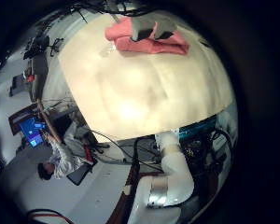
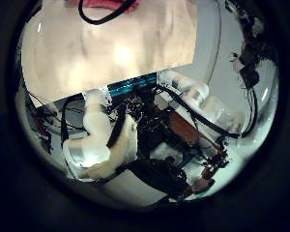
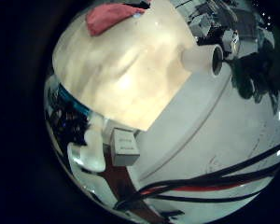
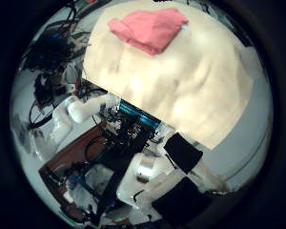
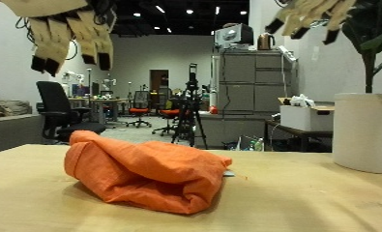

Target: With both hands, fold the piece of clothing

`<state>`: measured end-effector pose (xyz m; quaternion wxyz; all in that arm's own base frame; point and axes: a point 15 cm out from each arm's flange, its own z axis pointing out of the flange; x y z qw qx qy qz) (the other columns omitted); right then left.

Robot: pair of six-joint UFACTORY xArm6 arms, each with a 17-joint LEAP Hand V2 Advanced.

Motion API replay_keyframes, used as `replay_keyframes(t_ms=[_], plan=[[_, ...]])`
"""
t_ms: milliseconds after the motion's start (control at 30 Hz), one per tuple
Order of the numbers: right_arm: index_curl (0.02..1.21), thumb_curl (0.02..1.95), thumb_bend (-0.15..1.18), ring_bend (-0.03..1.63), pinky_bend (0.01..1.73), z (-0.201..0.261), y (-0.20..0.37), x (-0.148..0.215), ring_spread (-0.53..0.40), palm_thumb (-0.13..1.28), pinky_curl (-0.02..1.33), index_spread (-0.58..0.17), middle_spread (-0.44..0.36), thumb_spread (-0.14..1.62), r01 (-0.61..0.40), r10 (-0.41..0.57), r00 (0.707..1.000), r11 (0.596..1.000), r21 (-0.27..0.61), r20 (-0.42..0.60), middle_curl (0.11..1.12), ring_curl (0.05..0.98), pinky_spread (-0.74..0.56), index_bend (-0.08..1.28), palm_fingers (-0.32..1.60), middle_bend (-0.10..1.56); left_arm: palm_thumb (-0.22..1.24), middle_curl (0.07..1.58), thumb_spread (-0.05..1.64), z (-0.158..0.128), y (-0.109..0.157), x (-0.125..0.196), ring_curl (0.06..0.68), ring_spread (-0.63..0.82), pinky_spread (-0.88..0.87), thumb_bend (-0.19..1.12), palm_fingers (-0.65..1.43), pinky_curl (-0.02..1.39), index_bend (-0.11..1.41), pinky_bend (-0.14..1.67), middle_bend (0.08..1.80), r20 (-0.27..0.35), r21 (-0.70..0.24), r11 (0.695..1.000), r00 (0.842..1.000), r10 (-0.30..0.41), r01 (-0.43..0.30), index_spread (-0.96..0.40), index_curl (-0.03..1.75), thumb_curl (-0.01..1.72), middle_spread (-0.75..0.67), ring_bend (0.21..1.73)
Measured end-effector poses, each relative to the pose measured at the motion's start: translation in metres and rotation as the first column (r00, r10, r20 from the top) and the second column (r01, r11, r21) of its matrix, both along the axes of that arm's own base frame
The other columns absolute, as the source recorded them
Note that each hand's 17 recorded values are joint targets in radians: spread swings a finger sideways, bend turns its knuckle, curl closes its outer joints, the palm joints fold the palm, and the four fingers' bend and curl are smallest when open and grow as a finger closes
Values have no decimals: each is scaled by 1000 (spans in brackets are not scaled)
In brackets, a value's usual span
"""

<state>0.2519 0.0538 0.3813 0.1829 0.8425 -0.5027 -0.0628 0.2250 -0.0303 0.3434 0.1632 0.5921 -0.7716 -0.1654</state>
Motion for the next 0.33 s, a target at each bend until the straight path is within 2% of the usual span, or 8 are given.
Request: replay_keyframes(t_ms=[100, 200, 333], plan=[[293, 433, -7, 307, 427, -2, 1, -1, 269, 691, 299, -345, 124, 1193, 6, -6, 1000, 1000, 1, 14, 300, 215, 360, 178, -4, 177, 401, 239, 1204, -14, 5, 7, 218, 608, 559, -16, -18, 323, 171, 208, 180, 8, -14, 999, 999, 44, -44, 130, 320, 289, 455, 341], [298, 427, -8, 295, 422, -1, 10, -3, 276, 718, 301, -345, 124, 1202, -28, 28, 999, 1000, 2, 21, 294, 216, 360, 178, -2, 177, 407, 245, 1200, -29, 9, 2, 219, 607, 554, -13, -13, 322, 171, 205, 184, -30, -50, 993, 994, 104, -105, 130, 320, 291, 452, 339], [300, 423, -13, 285, 418, 1, 20, -8, 280, 737, 304, -346, 124, 1203, -66, 65, 997, 998, 5, 34, 290, 220, 360, 175, -1, 178, 441, 253, 1191, -33, 10, 6, 220, 605, 550, -10, -6, 321, 171, 199, 191, -26, -98, 983, 988, 155, -157, 125, 321, 300, 443, 338]])
